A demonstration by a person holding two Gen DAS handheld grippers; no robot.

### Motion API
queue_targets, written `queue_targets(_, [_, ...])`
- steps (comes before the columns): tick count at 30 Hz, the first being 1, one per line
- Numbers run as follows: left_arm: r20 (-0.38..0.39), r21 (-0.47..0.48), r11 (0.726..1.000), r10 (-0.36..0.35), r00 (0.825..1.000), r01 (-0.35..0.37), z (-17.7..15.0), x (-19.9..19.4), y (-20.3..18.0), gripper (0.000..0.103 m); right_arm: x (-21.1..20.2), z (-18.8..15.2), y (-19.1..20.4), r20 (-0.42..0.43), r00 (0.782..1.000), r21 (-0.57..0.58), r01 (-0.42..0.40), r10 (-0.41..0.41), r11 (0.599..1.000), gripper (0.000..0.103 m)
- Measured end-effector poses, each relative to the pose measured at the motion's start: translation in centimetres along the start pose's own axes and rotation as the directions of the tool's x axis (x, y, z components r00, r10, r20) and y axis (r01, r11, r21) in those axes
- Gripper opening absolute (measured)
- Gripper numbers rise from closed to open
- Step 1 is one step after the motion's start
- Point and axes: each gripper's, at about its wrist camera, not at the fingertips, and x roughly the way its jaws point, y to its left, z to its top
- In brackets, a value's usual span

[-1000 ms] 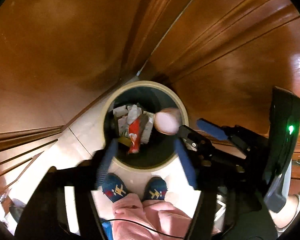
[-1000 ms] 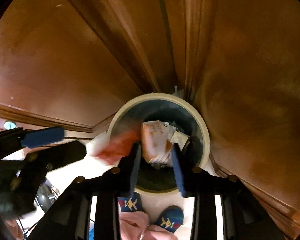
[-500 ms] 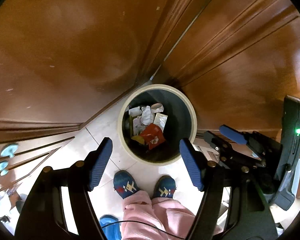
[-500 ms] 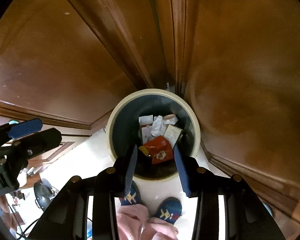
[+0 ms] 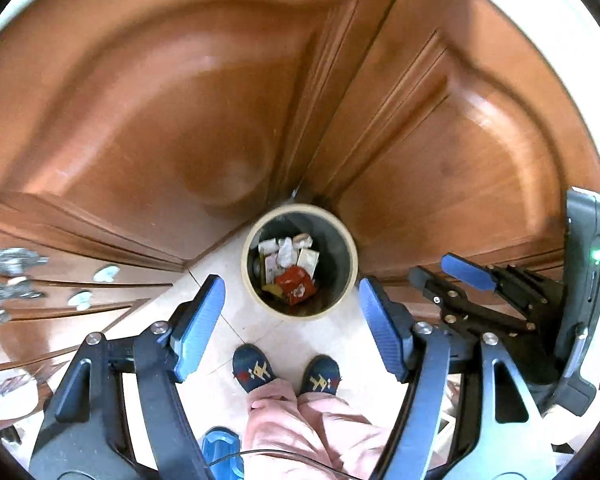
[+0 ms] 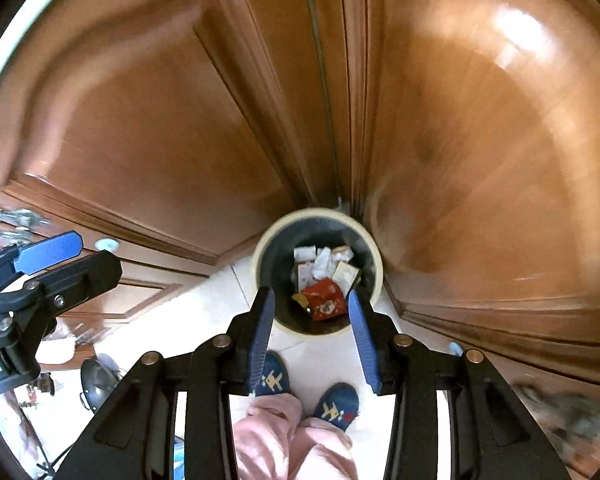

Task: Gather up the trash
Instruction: 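Raise both tools back toward the foil ball on the counter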

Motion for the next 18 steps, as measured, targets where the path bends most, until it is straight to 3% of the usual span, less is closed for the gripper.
queue_targets(10, [0.188, -0.021, 0.999, 0.043, 0.981, -0.040, 0.5, -14.7, -1.0, 0.067, -15.0, 1.4, 1.6, 0.147, 0.987, -0.031, -0.059, 0.063, 0.998, 0.039])
queue_targets(18, [0.308, -0.010, 0.997, 0.079, 0.948, -0.080, 0.8, -24.4, -2.3, 0.067, -25.5, 2.3, 3.4, 0.292, 0.950, -0.109, -0.084, 0.112, 0.991, 0.047])
